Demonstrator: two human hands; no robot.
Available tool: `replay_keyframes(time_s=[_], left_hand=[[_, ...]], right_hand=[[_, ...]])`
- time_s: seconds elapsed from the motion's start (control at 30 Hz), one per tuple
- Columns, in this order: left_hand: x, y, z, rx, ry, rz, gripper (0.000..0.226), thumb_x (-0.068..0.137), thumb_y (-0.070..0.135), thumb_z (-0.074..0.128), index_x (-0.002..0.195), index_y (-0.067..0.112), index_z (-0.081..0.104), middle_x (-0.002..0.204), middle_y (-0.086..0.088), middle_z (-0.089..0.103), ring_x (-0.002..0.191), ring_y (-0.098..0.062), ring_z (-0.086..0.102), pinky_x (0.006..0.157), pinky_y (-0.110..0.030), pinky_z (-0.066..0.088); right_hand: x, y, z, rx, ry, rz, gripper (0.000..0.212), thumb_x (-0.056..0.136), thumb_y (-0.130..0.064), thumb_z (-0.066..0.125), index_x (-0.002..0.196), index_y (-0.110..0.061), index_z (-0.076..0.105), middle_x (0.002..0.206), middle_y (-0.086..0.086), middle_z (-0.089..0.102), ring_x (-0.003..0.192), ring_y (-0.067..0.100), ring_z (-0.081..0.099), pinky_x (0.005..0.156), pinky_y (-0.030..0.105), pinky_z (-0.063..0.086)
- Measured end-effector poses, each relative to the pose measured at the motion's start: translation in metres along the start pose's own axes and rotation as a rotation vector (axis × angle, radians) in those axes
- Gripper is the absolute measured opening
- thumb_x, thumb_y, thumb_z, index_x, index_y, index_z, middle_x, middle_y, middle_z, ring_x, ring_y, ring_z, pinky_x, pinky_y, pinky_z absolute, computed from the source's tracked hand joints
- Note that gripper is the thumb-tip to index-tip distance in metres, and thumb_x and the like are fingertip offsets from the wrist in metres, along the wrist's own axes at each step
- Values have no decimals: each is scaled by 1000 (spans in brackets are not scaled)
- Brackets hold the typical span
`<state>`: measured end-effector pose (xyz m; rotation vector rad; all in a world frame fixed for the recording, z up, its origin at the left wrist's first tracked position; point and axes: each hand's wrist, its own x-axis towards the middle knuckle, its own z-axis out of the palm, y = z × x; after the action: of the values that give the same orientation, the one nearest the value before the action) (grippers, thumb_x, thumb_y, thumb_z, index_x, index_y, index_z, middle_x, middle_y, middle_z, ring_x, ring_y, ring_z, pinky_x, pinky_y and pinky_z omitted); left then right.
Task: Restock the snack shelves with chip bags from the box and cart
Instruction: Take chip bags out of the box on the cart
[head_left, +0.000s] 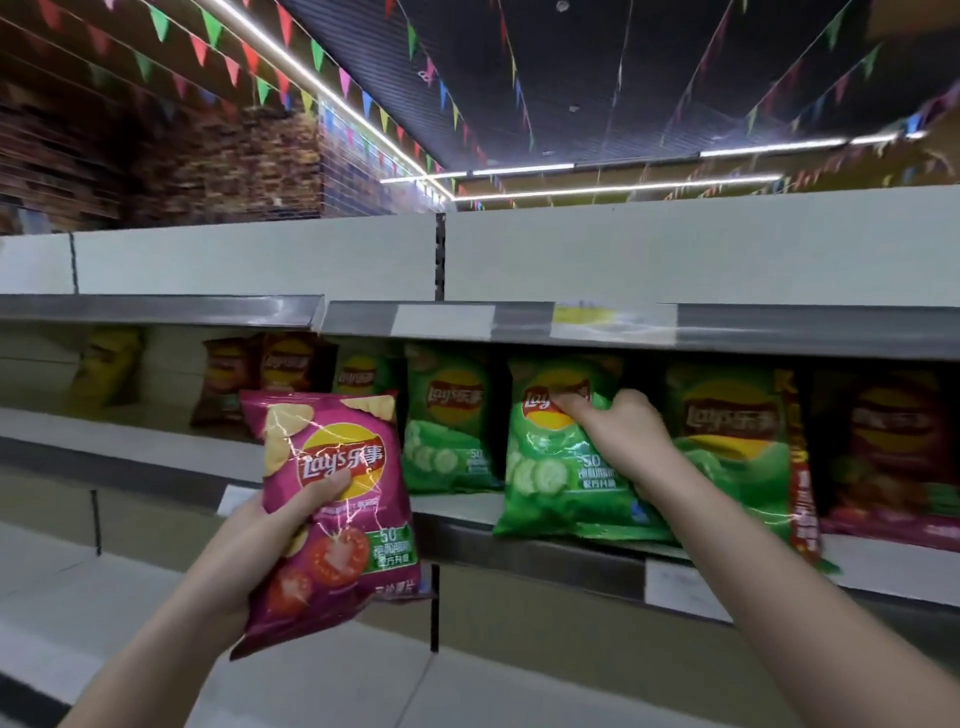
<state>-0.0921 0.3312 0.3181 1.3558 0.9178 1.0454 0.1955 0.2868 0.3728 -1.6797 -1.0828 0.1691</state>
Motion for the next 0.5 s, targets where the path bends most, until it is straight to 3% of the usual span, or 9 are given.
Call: replay_keyframes(time_s=[0.03,0.07,0.13,0.17,0.33,0.5], left_hand=[[9,3,-8,8,-12,-4,108,10,57,91,104,15,61,84,-14,75,68,-34,73,52,-37,58],[17,5,-15,6,-28,-1,101,19,56,92,106,15,61,84,-14,75,68,-34,73,54,-38,58],[34,9,-25,-22,-50,19,69,50,44,82,109,14,60,84,-14,75,68,-34,73,61,-40,57],[42,10,-29,-32,-67,18,59,58,39,76,109,15,60,85,-15,75,68,-34,73,63,-40,57],[71,9,-43,-40,-152,-10,50,65,37,72,109,15,59,87,-14,75,72,-33,73,63,-39,58],[89,5,-47,-80,-226,-18,51,68,35,72,114,16,57,91,-14,75,76,-32,74,61,-38,60]], right_hand=[[11,-3,6,-40,16,27,44,93,-44,60,100,-1,55,99,16,56,77,26,55,63,31,39],[19,-6,11,-78,18,51,47,95,-43,57,112,1,55,107,20,56,87,31,57,70,31,41],[35,-5,22,-115,14,76,67,96,-50,52,139,1,41,135,23,50,119,36,53,88,32,42],[41,-2,27,-119,9,73,72,95,-52,51,143,1,36,142,22,46,126,36,48,95,34,40],[63,11,49,-8,85,26,69,96,-39,56,148,-2,31,149,17,40,135,30,41,100,28,34],[76,16,63,-252,132,25,69,94,-41,59,143,2,38,142,22,47,128,36,47,97,33,38]])
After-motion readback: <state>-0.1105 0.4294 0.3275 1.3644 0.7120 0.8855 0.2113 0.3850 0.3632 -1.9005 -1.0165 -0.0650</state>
